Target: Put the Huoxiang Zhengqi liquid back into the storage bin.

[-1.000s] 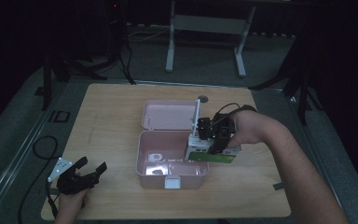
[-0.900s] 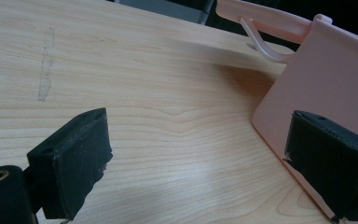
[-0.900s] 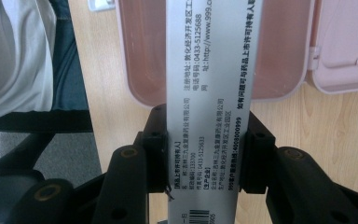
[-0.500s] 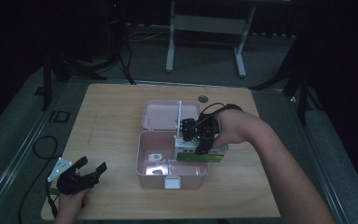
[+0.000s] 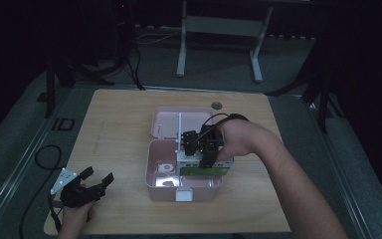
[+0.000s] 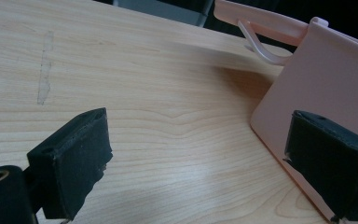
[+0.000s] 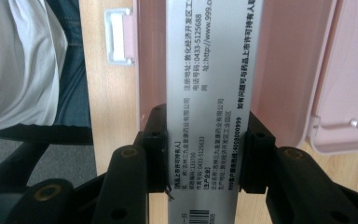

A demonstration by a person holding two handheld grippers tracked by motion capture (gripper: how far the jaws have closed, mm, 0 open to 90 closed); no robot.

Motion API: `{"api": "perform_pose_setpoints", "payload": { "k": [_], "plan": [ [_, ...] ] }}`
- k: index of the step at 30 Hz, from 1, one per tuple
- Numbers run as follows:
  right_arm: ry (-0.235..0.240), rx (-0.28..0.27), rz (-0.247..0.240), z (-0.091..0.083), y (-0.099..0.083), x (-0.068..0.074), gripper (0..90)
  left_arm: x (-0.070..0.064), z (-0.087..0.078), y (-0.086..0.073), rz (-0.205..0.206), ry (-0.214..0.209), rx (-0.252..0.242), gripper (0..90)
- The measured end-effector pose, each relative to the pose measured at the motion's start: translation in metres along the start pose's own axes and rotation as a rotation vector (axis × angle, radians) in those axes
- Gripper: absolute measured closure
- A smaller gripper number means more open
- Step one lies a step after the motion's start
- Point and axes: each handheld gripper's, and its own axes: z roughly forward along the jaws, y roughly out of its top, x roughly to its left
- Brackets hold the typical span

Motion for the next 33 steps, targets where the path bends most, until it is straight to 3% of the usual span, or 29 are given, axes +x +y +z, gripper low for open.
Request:
{"api": "perform_pose_setpoints", "payload": {
  "k": [16,33],
  "plan": [
    [0.01,-0.009,-0.015,0.011,0.012,0.001,61.6,0.0,0.0,0.0,-0.002,-0.002,-0.002,7.0],
    [0.022,0.009,-0.027,0.04,0.016,0.0,61.6,0.0,-0.001,0.0,-0.004,-0.003,-0.005,7.1]
  ]
}}
